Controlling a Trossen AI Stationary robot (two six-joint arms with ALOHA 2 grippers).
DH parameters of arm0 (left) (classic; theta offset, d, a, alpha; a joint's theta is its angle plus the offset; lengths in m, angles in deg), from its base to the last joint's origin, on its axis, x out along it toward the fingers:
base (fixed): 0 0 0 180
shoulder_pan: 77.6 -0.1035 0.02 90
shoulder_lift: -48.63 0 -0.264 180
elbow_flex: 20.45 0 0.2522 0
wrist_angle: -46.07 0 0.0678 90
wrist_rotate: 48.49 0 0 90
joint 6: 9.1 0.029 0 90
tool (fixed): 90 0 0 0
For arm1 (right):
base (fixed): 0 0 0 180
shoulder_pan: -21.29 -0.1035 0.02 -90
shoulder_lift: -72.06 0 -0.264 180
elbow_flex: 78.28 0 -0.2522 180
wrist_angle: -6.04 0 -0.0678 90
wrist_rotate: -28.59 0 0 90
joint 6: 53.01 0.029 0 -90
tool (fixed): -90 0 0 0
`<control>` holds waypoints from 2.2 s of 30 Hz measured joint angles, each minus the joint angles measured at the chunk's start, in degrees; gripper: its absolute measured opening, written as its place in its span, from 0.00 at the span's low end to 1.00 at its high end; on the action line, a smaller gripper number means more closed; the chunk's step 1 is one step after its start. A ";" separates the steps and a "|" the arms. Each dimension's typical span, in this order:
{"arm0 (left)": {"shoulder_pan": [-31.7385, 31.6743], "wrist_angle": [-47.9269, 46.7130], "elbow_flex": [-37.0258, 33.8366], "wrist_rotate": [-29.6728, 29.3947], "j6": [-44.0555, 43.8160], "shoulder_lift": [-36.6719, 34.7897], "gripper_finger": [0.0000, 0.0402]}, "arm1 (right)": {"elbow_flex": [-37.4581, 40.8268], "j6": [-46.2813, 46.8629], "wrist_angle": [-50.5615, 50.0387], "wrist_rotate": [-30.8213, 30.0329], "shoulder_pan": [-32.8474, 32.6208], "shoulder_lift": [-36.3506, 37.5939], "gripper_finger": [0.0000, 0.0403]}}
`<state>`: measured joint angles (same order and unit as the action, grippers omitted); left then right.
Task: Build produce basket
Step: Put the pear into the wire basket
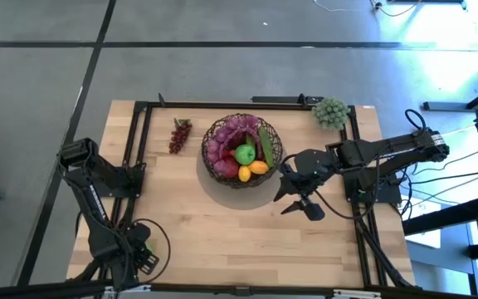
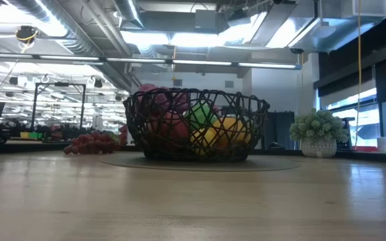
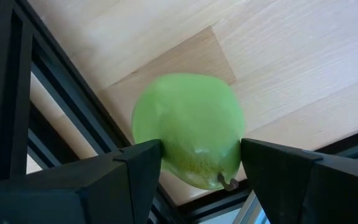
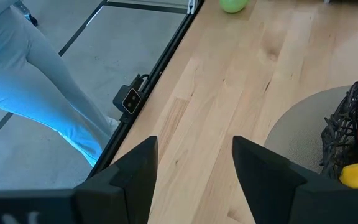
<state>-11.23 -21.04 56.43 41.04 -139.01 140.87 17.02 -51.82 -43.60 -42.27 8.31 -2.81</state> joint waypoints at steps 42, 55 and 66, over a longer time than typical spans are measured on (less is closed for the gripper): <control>-1.18 0.27 -0.26 1.70 0.95 -2.40 0.42 | 0.00 0.00 0.00 -0.01 -0.01 0.00 0.51; -4.00 0.55 -0.17 1.05 3.74 -7.83 0.42 | 0.00 -0.04 0.15 -0.02 0.00 0.00 0.51; -13.53 -0.13 -0.07 -4.33 16.08 -14.94 0.42 | 0.00 -4.70 0.93 -0.41 1.56 0.00 0.51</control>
<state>-24.76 -21.17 56.36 36.71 -122.93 125.94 17.02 -56.52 -42.67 -42.68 9.87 -2.81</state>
